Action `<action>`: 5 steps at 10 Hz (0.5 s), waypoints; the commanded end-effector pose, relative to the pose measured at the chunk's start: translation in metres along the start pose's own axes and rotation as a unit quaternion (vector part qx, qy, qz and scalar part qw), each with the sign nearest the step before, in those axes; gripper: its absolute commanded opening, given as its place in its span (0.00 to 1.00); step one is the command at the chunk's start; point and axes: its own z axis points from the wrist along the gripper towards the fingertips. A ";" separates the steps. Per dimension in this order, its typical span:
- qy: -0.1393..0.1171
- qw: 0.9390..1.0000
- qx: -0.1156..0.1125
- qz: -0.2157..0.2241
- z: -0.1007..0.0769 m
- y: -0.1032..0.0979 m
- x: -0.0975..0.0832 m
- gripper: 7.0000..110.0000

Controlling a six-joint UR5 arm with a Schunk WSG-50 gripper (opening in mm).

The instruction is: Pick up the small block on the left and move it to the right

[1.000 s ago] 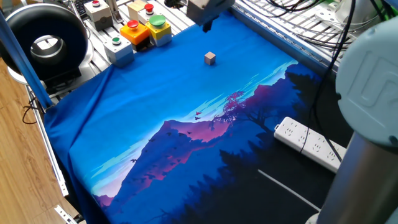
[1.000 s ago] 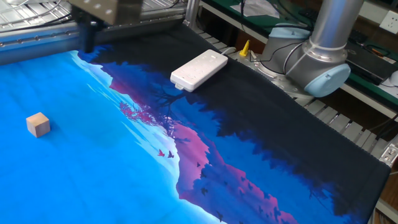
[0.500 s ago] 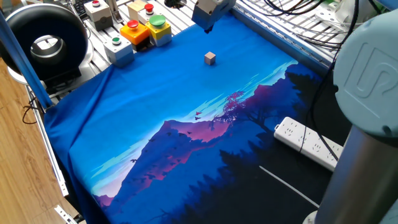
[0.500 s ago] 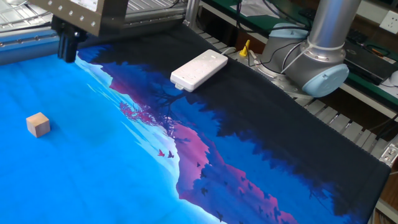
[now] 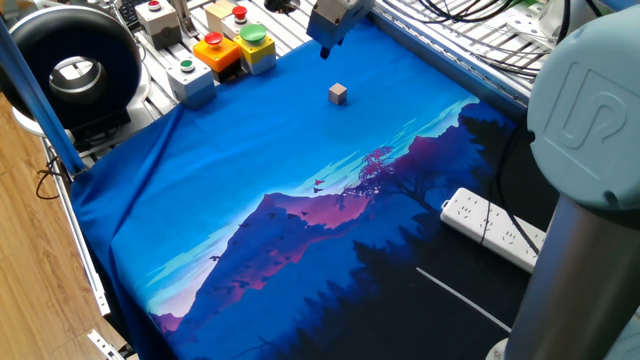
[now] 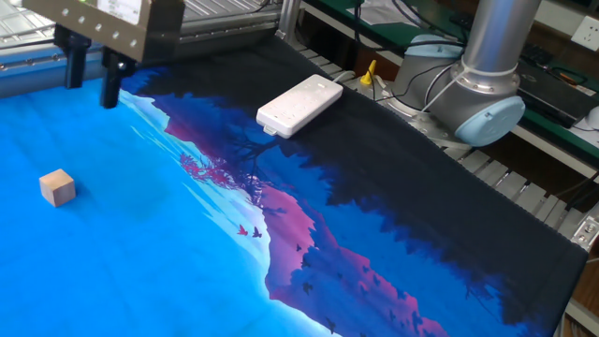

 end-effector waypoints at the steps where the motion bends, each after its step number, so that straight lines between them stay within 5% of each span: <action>1: -0.016 0.999 0.040 -0.015 0.010 -0.022 -0.007 0.36; 3: -0.022 0.997 0.066 -0.031 0.010 -0.034 -0.006 0.36; 5: -0.013 0.997 0.063 -0.029 0.008 -0.033 -0.001 0.36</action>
